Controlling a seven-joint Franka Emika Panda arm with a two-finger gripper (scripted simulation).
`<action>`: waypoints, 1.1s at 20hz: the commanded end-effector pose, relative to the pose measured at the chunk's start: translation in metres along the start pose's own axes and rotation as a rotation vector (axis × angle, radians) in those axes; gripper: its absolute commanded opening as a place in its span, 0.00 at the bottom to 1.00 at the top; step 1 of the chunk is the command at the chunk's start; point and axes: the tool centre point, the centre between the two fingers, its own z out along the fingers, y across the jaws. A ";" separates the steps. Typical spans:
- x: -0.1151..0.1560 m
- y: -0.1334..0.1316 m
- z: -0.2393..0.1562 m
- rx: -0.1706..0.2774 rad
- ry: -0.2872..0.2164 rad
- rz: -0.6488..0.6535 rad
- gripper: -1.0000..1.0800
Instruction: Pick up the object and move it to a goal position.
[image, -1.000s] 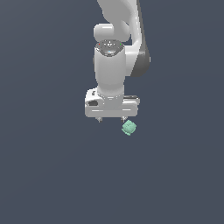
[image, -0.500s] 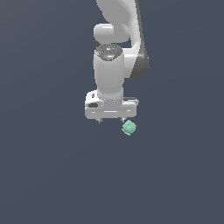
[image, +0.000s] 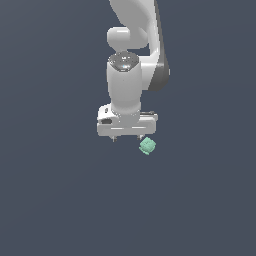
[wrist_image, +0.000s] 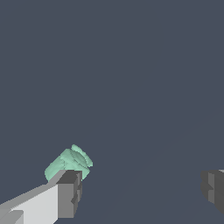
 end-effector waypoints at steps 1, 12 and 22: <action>0.000 -0.001 0.001 0.000 -0.001 0.006 0.96; -0.006 -0.017 0.015 0.000 -0.010 0.109 0.96; -0.019 -0.044 0.040 -0.005 -0.026 0.300 0.96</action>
